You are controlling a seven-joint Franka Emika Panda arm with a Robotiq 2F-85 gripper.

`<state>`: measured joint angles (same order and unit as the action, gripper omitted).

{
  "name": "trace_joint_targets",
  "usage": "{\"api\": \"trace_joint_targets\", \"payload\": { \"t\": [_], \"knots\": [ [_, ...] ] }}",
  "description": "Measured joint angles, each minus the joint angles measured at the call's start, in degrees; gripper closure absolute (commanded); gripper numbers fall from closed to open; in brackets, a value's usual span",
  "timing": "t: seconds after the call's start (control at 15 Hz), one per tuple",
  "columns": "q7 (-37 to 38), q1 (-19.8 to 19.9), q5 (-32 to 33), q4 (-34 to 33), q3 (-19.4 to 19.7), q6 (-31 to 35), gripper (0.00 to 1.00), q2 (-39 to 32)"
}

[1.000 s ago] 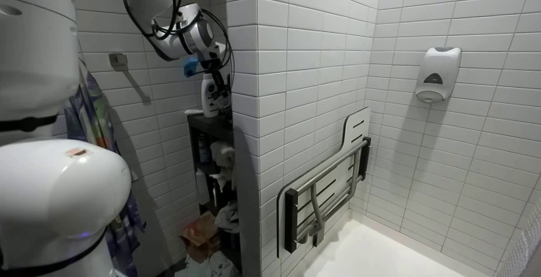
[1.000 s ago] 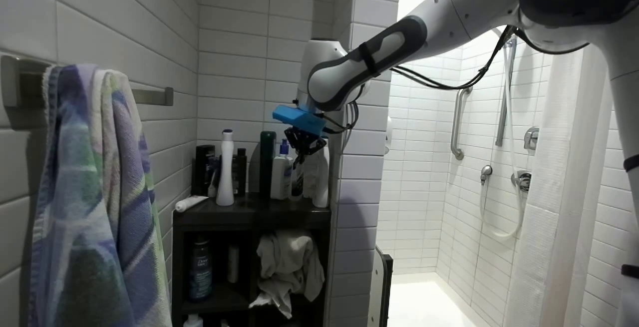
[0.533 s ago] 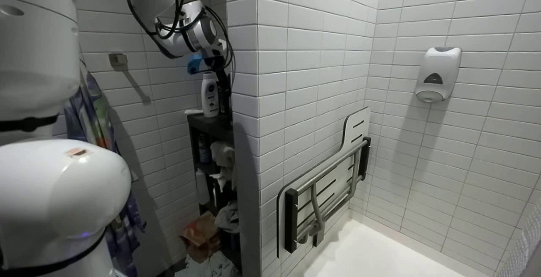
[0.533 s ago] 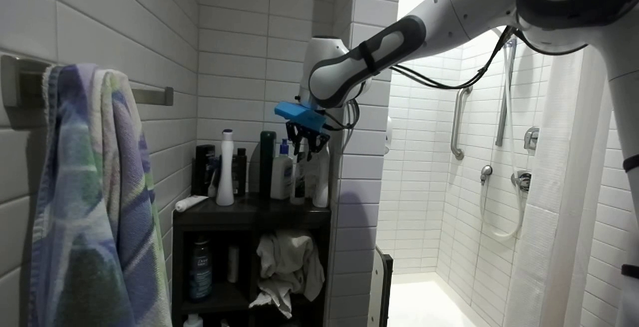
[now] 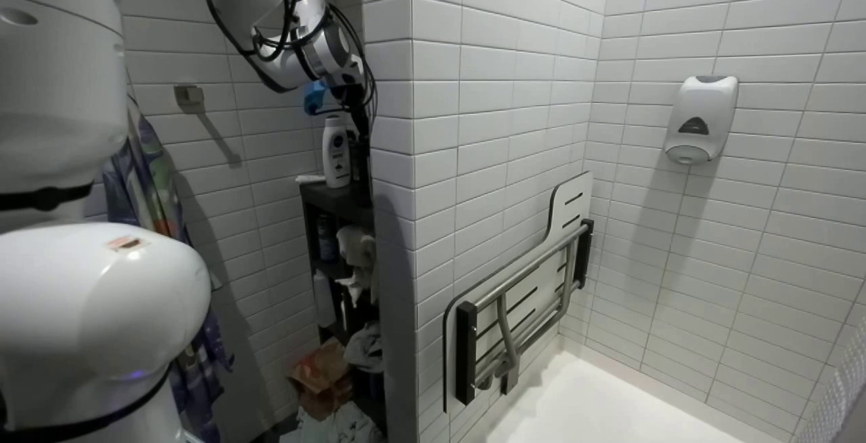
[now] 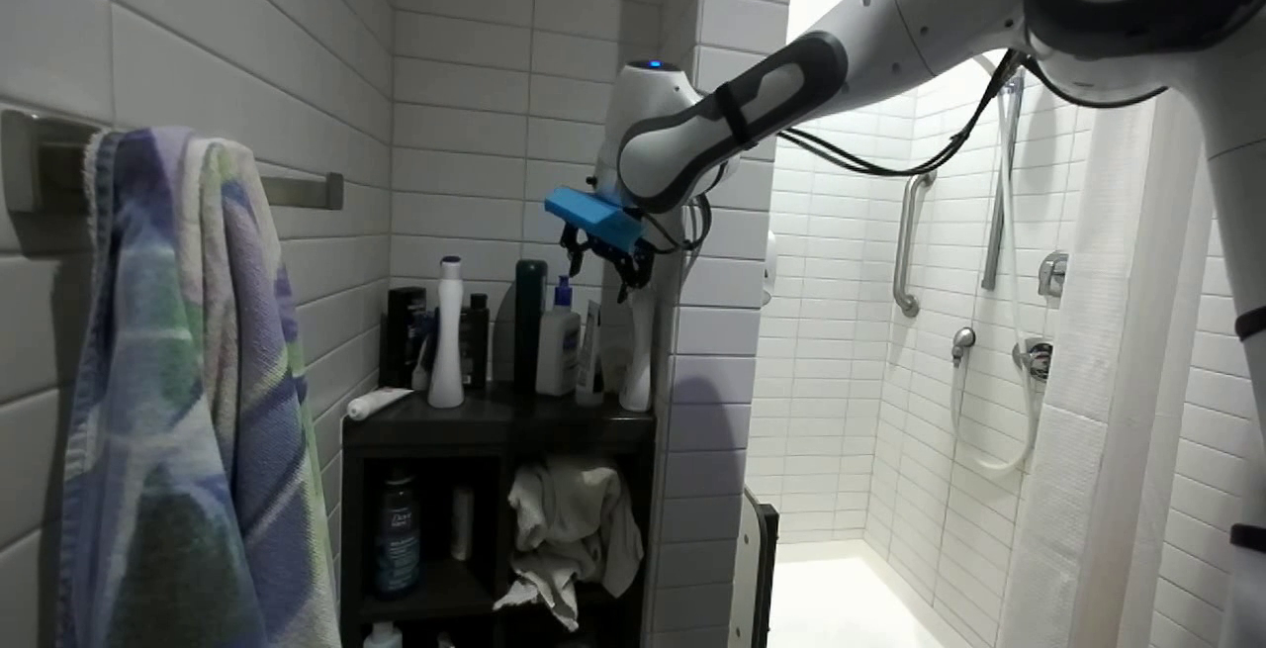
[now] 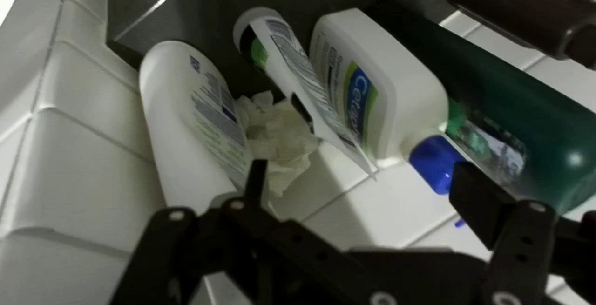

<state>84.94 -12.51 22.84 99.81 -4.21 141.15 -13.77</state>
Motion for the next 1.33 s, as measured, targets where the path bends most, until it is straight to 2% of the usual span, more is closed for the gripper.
{"api": "trace_joint_targets", "payload": {
  "t": [0.8, 1.33],
  "knots": [
    [-0.36, -1.26, 0.63, 1.32, 0.01, 1.39, 0.00, 1.70],
    [-3.01, -1.84, 0.65, 5.91, -0.40, 1.43, 0.00, 7.01]
  ]
}}
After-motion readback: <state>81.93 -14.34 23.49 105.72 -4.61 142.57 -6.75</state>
